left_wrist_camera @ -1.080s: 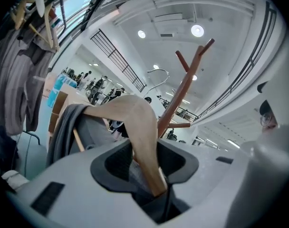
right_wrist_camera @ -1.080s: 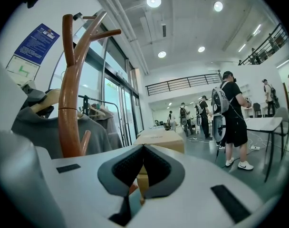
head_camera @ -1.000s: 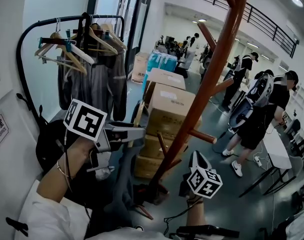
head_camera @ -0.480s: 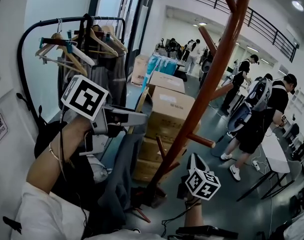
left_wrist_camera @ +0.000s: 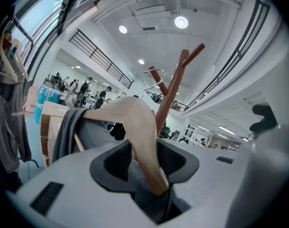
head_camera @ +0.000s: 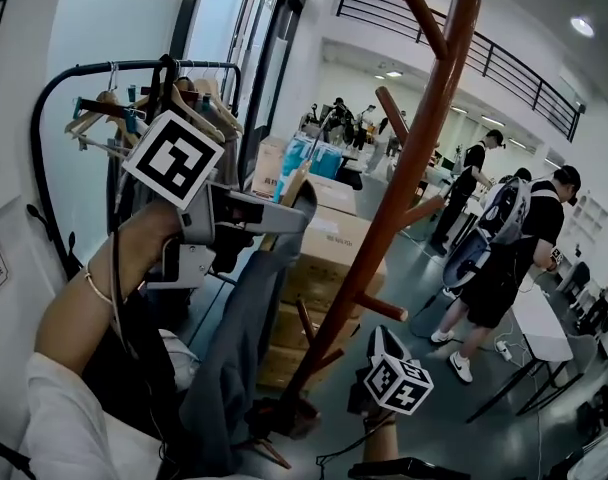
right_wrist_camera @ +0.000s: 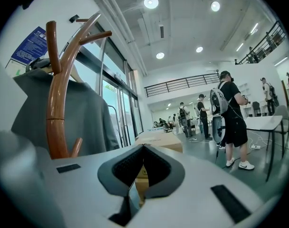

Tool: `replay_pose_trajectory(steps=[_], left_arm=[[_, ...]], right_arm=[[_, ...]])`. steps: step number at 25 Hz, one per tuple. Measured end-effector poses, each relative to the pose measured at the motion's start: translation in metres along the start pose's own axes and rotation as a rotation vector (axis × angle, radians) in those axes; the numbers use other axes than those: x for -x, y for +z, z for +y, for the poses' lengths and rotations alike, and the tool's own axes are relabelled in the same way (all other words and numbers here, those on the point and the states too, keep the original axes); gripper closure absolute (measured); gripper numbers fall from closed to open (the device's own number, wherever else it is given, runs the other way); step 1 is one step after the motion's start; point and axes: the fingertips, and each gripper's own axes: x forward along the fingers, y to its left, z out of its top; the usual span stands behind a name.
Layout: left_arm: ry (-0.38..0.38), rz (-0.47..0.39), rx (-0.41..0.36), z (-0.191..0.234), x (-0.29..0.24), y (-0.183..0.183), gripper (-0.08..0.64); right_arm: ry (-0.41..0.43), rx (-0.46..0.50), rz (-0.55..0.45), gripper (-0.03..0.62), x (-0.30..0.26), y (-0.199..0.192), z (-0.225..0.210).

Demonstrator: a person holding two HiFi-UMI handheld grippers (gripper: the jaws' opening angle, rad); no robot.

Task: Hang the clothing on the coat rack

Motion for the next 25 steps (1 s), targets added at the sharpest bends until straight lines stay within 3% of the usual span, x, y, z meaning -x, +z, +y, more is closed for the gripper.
replay_pose_trajectory(steps=[10, 19, 25], left_arm=[[0.026, -0.013, -0.071, 0.003, -0.008, 0.041, 0.393], [0.020, 0.018, -0.169, -0.026, -0.019, 0.065, 0.390], [0.015, 0.043, -0.198, -0.037, -0.047, 0.052, 0.387]], right_arm=[[-0.019, -0.027, -0.024, 0.569, -0.006, 0.010, -0.021], [-0.027, -0.054, -0.036, 0.569, -0.009, 0.012, -0.031], [-0.036, -0.069, -0.048, 0.569, 0.005, 0.003, -0.060]])
